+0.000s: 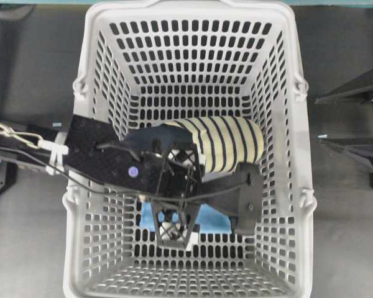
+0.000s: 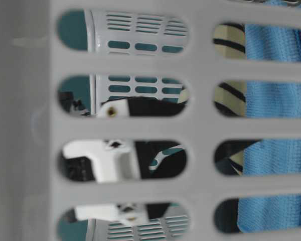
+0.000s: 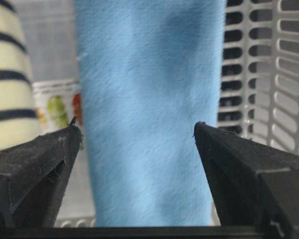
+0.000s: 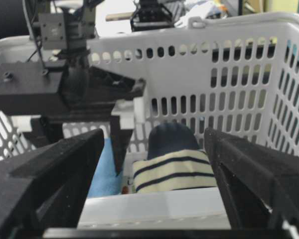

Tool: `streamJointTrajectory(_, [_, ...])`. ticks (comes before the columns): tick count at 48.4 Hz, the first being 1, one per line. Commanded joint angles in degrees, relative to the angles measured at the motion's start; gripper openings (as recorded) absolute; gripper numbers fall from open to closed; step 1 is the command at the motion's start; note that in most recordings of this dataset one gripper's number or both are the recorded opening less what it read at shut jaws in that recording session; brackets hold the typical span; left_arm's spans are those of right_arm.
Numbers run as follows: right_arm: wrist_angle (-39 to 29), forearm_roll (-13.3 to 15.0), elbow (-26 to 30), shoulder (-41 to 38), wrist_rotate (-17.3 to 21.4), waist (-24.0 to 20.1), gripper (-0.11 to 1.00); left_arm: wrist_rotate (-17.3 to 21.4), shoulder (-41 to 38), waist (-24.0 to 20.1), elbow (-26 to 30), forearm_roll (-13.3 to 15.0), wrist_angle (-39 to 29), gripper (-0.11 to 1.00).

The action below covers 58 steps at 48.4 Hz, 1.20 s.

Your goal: Pick up the blue cloth from the shopping basket with the left arm.

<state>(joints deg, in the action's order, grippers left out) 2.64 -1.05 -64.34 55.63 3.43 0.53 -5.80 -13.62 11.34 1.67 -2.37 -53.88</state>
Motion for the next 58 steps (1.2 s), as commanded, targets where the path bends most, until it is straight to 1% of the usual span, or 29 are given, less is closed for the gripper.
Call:
streamJointTrajectory(1, [0.4, -0.3, 1.3, -0.3, 0.0, 0.1, 0.78, -0.3, 0.0, 0.4, -0.4, -0.3, 1.6, 0.90])
streamJointTrajectory(23, [0.4, -0.2, 1.1, -0.3, 0.0, 0.1, 0.77, -0.4, -0.1, 0.7, -6.9, -0.3, 6.5, 0.89])
streamJointTrajectory(29, [0.5, -0.2, 0.9, -0.3, 0.0, 0.1, 0.76, -0.6, 0.0, 0.8, -6.9, -0.3, 7.1, 0.85])
streamJointTrajectory(32, [0.5, -0.2, 0.7, -0.3, 0.0, 0.1, 0.76, -0.4, 0.0, 0.8, -6.7, -0.3, 7.1, 0.78])
streamJointTrajectory(35, [0.5, -0.2, 0.6, -0.3, 0.0, 0.1, 0.76, -0.3, 0.0, 0.7, -6.5, -0.3, 7.2, 0.67])
streamJointTrajectory(38, [0.6, -0.2, 0.5, -0.3, 0.0, 0.1, 0.76, -0.3, 0.4, 0.8, -6.5, -0.3, 7.2, 0.53])
streamJointTrajectory(39, [0.6, -0.2, 0.5, -0.3, 0.0, 0.1, 0.76, -0.3, 0.6, 0.8, -6.5, -0.3, 7.1, 0.47])
streamJointTrajectory(43, [0.6, -0.2, 0.5, -0.3, 0.0, 0.1, 0.76, -0.3, 1.8, 0.8, -6.2, -0.3, 7.1, 0.26])
streamJointTrajectory(46, [0.6, -0.1, 0.5, -0.3, -0.1, 0.1, 0.76, -0.2, 3.2, 0.8, -5.7, -0.3, 7.1, 0.15])
streamJointTrajectory(52, [0.6, -0.2, 0.3, -0.3, -0.1, 0.1, 0.76, -0.2, 5.8, 0.8, -3.3, -0.3, 6.1, 0.14])
streamJointTrajectory(58, [0.6, -0.2, 0.3, -0.2, 0.0, 0.1, 0.76, -0.2, 8.3, 1.1, 1.8, -0.3, 2.5, 0.14])
